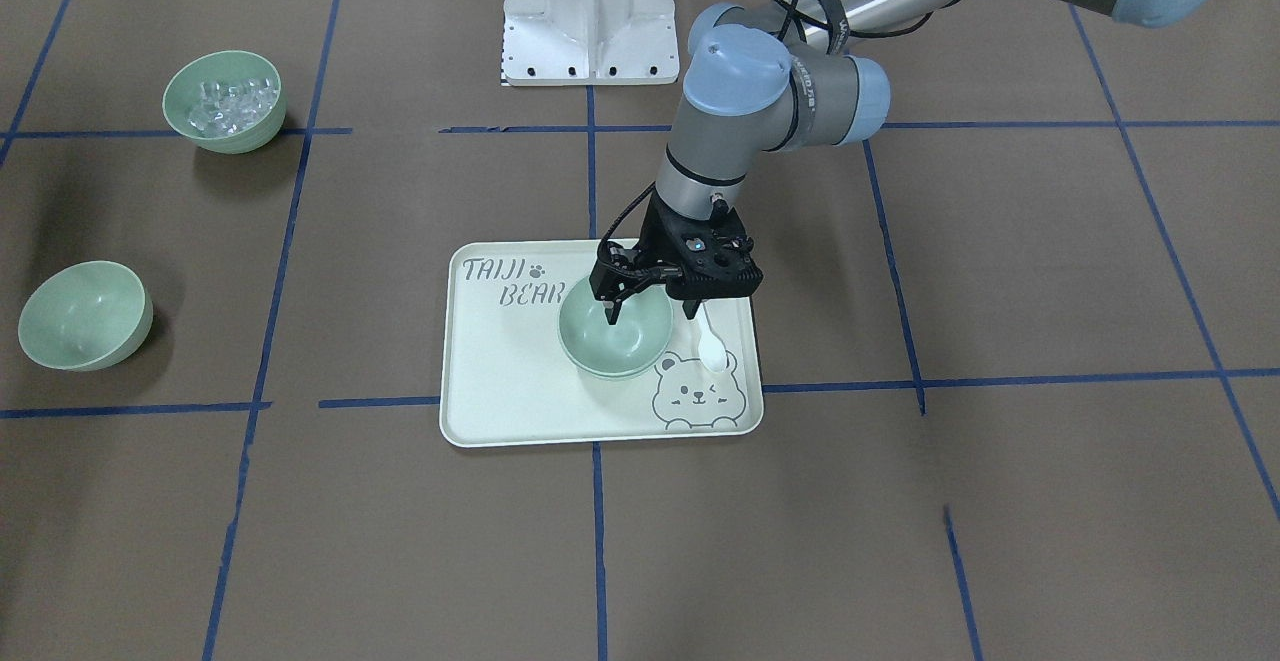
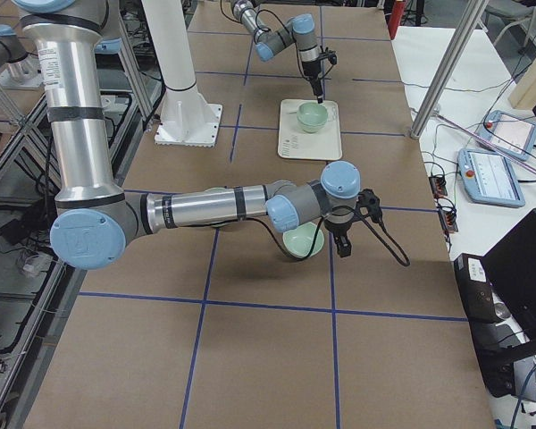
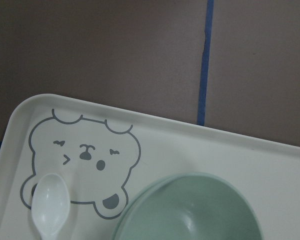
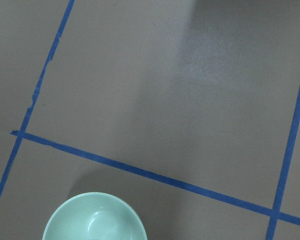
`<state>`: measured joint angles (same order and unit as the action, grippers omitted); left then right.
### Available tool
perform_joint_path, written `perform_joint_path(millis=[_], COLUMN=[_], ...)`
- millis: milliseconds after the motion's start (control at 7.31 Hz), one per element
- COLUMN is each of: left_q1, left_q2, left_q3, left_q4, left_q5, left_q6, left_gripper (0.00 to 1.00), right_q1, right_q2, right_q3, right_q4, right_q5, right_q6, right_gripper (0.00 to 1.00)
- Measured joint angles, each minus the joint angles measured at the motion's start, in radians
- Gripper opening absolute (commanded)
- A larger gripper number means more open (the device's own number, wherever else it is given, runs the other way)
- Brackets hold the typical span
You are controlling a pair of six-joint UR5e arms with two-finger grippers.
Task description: Stack green bowls together
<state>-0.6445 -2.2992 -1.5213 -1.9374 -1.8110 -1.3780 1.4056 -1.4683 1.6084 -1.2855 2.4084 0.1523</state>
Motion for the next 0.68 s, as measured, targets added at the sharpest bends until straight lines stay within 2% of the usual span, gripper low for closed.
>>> perform_joint_path(millis=[274,684], left_q1=[-0.09,-0.376], left_q2=[0.13,0.356], left_q3=[-0.087,-0.134], left_q4=[0.001,0.007], left_q5=[-0.093,-0.294], left_q6=[0.199,0.766], left_gripper=[1.0,1.0], right_q1=[-0.015,-0.084], right_q2=[-0.006,-0.007], right_q3=[0.009,0.07], right_q4=[0.001,0.002], right_q5=[0.001,-0.023], right_q6=[0.02,0.193], right_gripper=[1.0,1.0])
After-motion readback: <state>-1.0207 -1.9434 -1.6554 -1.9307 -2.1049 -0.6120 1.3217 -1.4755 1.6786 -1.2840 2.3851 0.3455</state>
